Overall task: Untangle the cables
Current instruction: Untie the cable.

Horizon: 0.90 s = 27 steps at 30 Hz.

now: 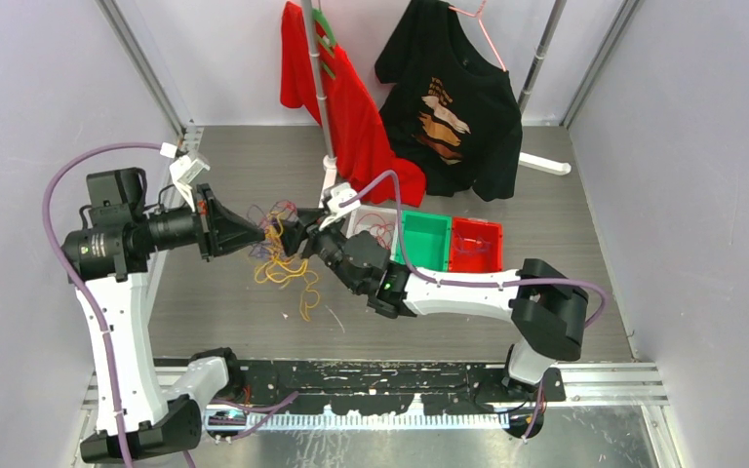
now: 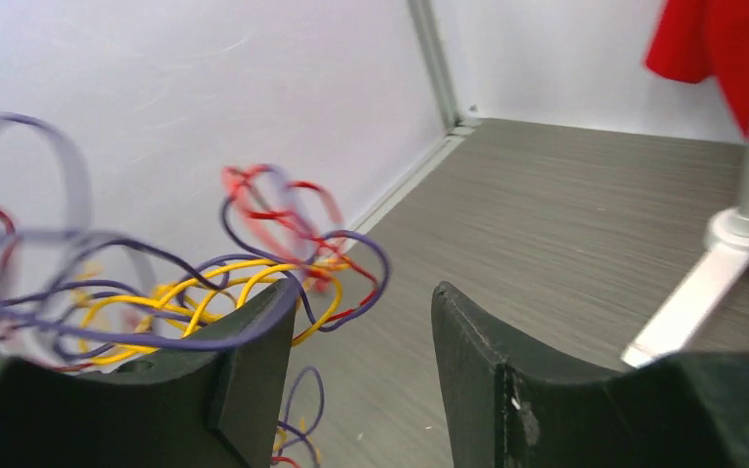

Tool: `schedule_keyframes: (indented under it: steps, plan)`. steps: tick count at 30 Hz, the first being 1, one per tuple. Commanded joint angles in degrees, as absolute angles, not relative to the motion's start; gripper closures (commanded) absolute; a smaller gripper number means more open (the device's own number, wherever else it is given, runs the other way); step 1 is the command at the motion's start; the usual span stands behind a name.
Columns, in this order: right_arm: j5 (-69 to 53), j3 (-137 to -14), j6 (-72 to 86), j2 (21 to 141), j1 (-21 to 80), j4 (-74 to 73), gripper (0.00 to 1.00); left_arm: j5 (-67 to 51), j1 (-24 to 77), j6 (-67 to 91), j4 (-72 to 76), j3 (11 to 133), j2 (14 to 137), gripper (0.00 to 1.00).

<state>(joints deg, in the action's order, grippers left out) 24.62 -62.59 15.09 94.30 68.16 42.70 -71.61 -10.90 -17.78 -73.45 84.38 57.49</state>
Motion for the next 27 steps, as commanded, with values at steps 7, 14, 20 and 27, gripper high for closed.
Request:
schedule_keyframes:
  steps: [7,14,20,27]
  plan:
    - [39.7,-55.5,13.5,91.2,64.5,52.4,0.47,-63.3,-10.7,-22.4,-84.2,95.9,57.1,1.0]
    - [44.6,-54.2,9.5,89.4,64.1,51.8,0.48,-44.0,-10.7,-29.5,-84.0,103.7,56.2,1.0]
    - [47.2,-53.8,7.2,87.7,64.1,50.4,0.47,-32.8,-10.7,-33.3,-79.7,108.9,56.4,1.0]
    - [42.2,-51.3,6.0,84.8,65.7,50.3,0.49,-23.9,-10.7,-33.4,-65.9,102.6,52.9,1.0]
